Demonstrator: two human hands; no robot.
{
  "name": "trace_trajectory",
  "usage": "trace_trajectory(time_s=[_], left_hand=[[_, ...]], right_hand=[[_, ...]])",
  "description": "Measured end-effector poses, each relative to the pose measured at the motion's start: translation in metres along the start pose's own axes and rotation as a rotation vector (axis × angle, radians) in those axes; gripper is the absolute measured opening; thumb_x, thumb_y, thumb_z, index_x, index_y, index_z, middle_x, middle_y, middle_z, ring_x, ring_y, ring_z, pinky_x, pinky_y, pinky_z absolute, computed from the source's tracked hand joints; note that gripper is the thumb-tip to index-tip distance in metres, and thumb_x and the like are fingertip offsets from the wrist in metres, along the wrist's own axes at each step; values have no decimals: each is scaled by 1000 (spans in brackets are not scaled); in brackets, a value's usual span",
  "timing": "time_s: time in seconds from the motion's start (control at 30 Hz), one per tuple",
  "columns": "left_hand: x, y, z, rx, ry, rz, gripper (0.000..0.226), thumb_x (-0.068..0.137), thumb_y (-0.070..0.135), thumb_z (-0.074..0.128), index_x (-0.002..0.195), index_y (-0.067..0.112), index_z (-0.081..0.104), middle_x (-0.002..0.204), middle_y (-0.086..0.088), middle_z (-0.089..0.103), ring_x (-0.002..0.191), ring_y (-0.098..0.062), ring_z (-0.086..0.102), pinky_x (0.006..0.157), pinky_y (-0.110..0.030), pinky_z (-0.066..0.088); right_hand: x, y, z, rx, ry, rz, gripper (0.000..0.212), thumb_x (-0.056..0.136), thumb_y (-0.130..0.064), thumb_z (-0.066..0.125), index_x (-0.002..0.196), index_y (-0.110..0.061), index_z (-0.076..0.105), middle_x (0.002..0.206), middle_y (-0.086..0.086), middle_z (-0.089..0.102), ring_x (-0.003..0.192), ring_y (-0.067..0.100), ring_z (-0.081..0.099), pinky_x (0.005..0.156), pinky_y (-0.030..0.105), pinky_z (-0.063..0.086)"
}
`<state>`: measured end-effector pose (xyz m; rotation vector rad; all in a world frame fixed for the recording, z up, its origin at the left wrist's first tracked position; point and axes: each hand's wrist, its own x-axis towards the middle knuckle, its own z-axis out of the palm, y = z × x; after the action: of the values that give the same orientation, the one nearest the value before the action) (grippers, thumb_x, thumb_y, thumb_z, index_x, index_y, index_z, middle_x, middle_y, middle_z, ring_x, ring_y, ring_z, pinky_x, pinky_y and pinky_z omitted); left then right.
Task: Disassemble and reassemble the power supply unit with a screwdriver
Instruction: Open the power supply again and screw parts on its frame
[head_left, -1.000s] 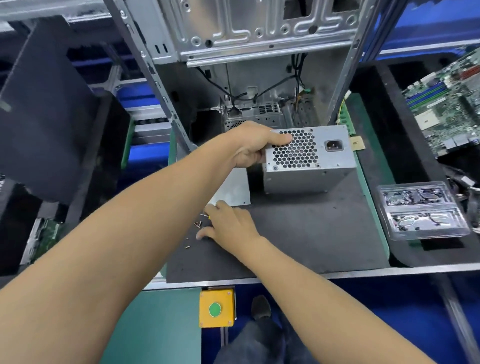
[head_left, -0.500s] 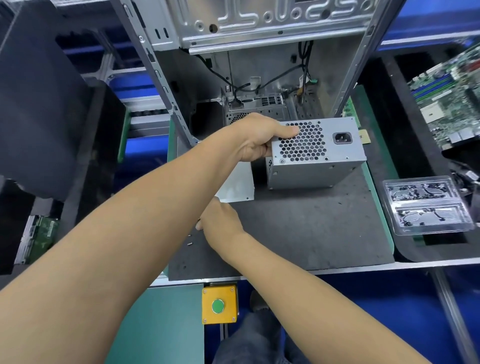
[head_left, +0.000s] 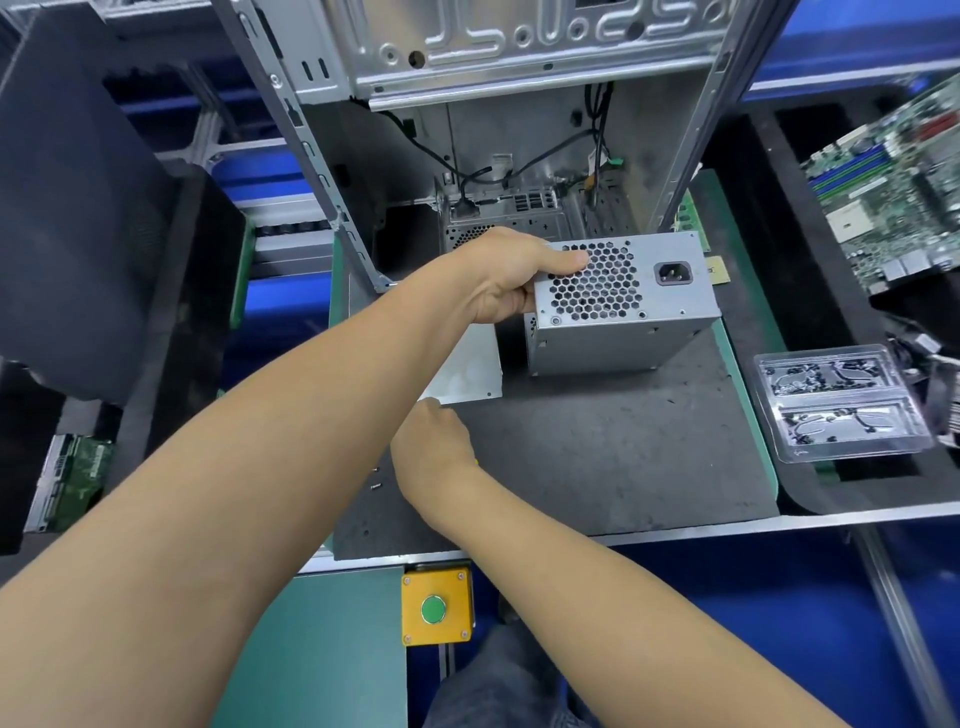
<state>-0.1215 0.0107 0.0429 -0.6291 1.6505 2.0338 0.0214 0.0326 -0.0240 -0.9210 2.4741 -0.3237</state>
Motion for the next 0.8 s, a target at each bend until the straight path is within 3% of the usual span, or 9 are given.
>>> trace_trajectory(time_s=[0.13, 0.3, 0.53, 0.7, 0.8], left_hand=[[1, 0, 0, -2, 4, -4, 10, 89, -1, 69, 98, -4, 67, 84, -13, 76, 76, -21, 75, 66, -35, 62], [0, 0, 0, -10, -1, 1, 11, 88, -1, 69, 99, -4, 67, 82, -12, 76, 75, -21, 75, 62, -34, 61], [-1, -1, 0, -20, 1, 5, 4, 89, -2, 68, 93, -2, 67, 82, -13, 76, 75, -21, 75, 61, -34, 60], [-1, -2, 0, -10, 3, 6, 2, 89, -1, 68, 90, -1, 67, 81, -12, 76, 74, -21, 75, 60, -35, 61], [-3, -2, 1, -8, 3, 12, 2, 89, -1, 68, 90, 0, 67, 80, -11, 76, 74, -20, 75, 60, -35, 61]], right_hand=[[-4, -4, 6, -43, -2, 2, 39, 81, 1, 66, 118, -4, 55, 114, 15, 50, 103, 25, 51, 77, 28, 43], [-9, -3, 7, -61, -22, -30, 42, 81, 2, 67, 121, -1, 54, 117, 18, 49, 103, 28, 51, 74, 29, 39], [-16, 6, 7, -47, -55, -45, 47, 78, 8, 69, 123, -1, 56, 124, 21, 46, 110, 34, 52, 83, 37, 50], [-4, 16, -6, -44, -73, -64, 31, 82, 8, 59, 111, -5, 59, 107, 12, 53, 108, 34, 56, 71, 35, 42], [0, 23, -12, -64, -100, -117, 23, 85, 10, 51, 102, -5, 56, 80, 4, 35, 101, 34, 55, 69, 36, 39]])
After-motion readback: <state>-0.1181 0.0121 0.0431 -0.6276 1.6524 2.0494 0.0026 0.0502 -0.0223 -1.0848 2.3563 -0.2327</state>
